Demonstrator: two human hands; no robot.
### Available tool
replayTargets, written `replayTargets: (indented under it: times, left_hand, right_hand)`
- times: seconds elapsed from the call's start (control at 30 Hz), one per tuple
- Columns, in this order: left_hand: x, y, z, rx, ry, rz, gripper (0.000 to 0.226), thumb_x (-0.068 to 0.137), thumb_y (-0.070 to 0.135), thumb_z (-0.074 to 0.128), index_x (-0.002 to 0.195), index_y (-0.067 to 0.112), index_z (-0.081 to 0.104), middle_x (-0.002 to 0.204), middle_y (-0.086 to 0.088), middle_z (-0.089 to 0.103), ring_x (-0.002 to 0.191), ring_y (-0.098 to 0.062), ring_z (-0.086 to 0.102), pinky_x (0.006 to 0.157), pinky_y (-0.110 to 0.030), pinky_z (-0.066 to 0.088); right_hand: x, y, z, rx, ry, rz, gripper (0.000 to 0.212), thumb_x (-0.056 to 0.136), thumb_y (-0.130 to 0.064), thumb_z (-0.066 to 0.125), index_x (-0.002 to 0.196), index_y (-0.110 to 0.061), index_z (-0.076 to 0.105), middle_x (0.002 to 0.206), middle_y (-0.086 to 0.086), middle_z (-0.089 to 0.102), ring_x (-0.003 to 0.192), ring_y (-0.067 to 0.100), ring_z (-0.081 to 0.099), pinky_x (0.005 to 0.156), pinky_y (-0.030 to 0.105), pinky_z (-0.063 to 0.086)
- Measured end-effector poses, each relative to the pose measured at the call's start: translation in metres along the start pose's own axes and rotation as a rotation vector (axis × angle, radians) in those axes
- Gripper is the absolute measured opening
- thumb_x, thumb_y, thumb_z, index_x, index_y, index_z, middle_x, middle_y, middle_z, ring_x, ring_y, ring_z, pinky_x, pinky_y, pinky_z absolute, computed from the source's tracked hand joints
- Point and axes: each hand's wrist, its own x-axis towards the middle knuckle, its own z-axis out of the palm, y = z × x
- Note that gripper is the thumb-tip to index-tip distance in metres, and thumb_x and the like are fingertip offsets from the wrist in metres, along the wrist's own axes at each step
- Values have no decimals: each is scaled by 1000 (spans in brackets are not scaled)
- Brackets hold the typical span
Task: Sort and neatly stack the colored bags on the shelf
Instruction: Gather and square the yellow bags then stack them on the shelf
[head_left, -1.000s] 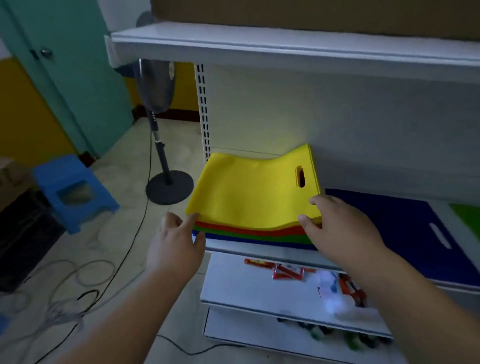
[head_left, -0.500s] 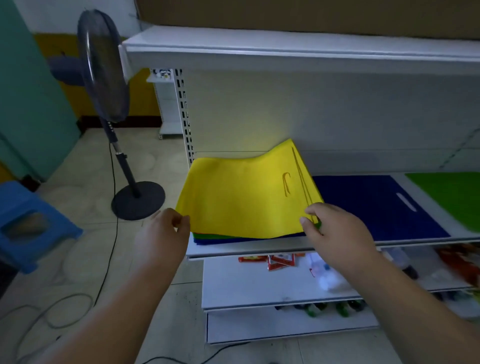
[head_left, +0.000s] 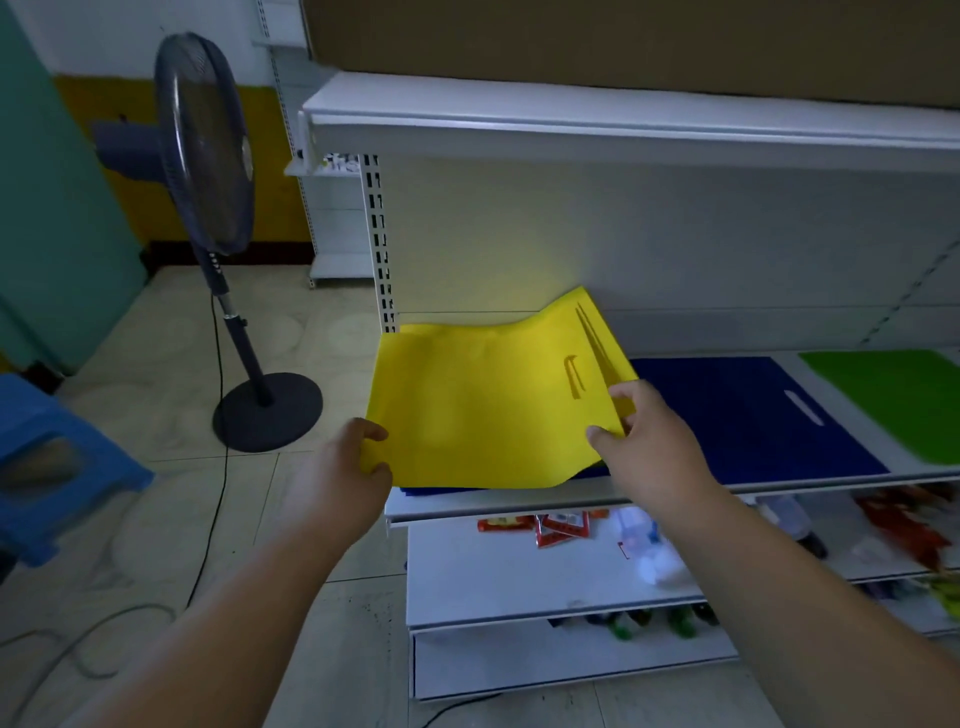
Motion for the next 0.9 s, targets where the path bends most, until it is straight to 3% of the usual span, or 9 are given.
replayTargets:
  times: [0.13, 0.2, 0.3, 0.4, 0.53, 0.6, 0.67, 0.77, 0.9]
  left_hand:
    - [-2, -6, -1, -55, -58, -35, 26, 90, 11, 52, 106, 32, 52, 77, -8, 58, 59, -22, 53, 55, -30, 41]
    - [-5, -10, 1, -88, -50, -42, 24, 90, 11, 51, 101, 31, 54, 73, -8, 56, 57, -22, 51, 54, -31, 40]
    - [-10, -16, 5, -107, -55, -29, 23, 90, 12, 50, 96, 34, 56, 69, -6, 54, 56, -24, 53, 52, -38, 46]
    - [-13, -17, 8, -66, -40, -17, 20, 92, 17, 48, 99, 35, 54, 71, -6, 57, 61, -27, 59, 58, -45, 54]
    - [-16, -13, 12, -87, 0, -33, 23, 94, 14, 47, 103, 34, 55, 71, -4, 57, 59, -25, 57, 55, -40, 51]
    - [-24, -10, 13, -80, 34, -22, 22, 95, 15, 47, 102, 34, 56, 70, -3, 57, 57, -24, 57, 53, -38, 50]
    - [-34, -6, 15, -60, 107, 10, 20, 96, 18, 46, 101, 34, 56, 69, -1, 58, 58, -23, 57, 54, -37, 48]
    - [-47, 7, 27, -48, 243, 61, 19, 97, 23, 47, 106, 33, 61, 67, 4, 58, 58, -21, 56, 55, -36, 49]
    - [-61, 47, 51, -165, 315, 119, 22, 99, 22, 50, 114, 27, 65, 74, 6, 60, 64, -18, 55, 54, -30, 42]
  right_hand:
    - [0, 2, -1, -202, 20, -56, 47, 97, -25, 55, 140, -29, 37, 92, 3, 58, 74, 21, 59, 64, 38, 52]
    - [-5, 10, -2, -341, 88, -78, 46, 98, -28, 52, 141, -27, 35, 83, 2, 57, 64, 17, 54, 54, 34, 46]
    - [-11, 18, -3, -364, 80, -53, 46, 99, -31, 51, 141, -24, 35, 97, 5, 61, 69, 19, 53, 59, 36, 47]
    - [-14, 24, 1, -405, 76, -45, 51, 98, -36, 51, 142, -23, 31, 120, 9, 49, 74, 22, 49, 63, 33, 41]
    - [-13, 27, 1, -114, -45, -78, 50, 98, -25, 54, 143, -31, 34, 128, 7, 55, 95, 24, 59, 77, 37, 50]
    - [-17, 31, -4, -83, -41, -144, 42, 99, -25, 52, 139, -34, 43, 106, 4, 64, 79, 16, 60, 68, 33, 50]
    - [-25, 35, -12, -140, 43, -255, 37, 100, -27, 51, 136, -32, 52, 79, -5, 62, 59, 6, 51, 54, 25, 38]
    - [-34, 48, -28, -113, 237, -371, 35, 98, -24, 55, 133, -24, 59, 106, -4, 71, 87, 8, 62, 70, 16, 39]
    - [-38, 77, -59, -82, 367, -342, 36, 98, -24, 54, 134, -24, 58, 113, -2, 71, 98, 18, 65, 76, 23, 43]
